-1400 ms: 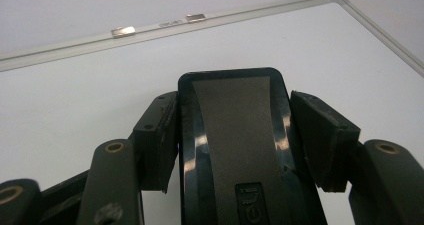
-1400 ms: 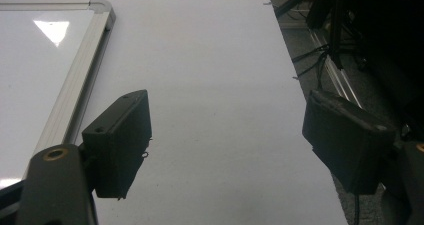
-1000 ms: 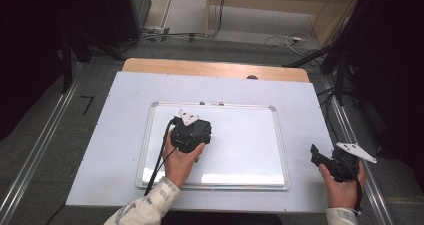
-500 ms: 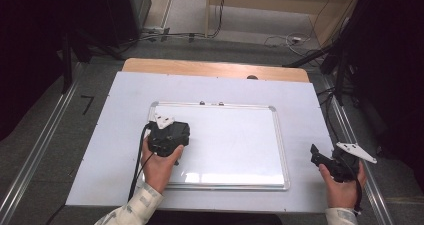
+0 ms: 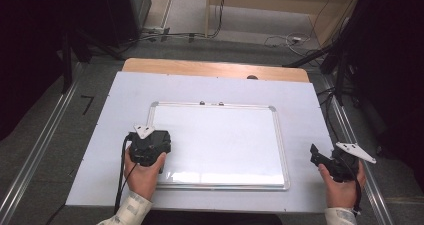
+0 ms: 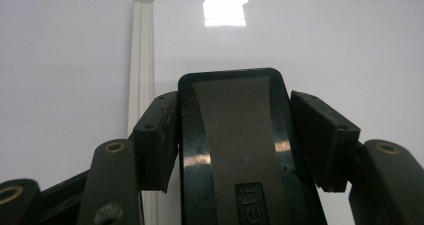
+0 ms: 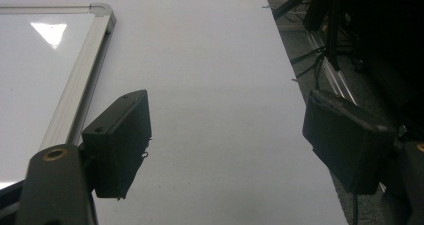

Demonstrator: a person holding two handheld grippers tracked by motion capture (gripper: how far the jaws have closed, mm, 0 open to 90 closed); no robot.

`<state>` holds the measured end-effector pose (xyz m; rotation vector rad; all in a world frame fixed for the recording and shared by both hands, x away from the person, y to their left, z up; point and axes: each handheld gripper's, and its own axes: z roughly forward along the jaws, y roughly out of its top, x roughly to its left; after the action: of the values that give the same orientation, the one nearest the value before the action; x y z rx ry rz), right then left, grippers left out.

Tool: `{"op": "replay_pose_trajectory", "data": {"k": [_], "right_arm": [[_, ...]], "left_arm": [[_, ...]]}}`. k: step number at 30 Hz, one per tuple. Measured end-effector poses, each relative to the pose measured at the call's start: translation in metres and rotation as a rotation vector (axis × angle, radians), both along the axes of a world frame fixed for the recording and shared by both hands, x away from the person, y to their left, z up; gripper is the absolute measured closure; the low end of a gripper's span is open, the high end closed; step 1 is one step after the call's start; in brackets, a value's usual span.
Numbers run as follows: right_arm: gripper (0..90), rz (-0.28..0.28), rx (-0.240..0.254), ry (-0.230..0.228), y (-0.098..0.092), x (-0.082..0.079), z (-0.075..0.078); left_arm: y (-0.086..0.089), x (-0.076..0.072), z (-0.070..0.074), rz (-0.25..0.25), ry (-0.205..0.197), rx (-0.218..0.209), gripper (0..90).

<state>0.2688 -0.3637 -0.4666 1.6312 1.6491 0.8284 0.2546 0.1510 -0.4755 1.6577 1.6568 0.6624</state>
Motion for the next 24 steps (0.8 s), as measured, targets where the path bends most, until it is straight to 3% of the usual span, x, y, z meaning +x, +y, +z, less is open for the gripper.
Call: {"op": "replay_pose_trajectory", "data": {"k": [18, 24], "right_arm": [[18.4, 0.003, 0.001, 0.000, 0.001, 0.000, 0.000], [18.4, 0.001, 0.000, 0.000, 0.000, 0.000, 0.000]], "left_arm": [[-0.008, -0.002, -0.018, 0.047, 0.016, 0.084, 39.2], [-0.008, -0.003, -0.019, 0.041, 0.010, 0.085, 38.8]]}}
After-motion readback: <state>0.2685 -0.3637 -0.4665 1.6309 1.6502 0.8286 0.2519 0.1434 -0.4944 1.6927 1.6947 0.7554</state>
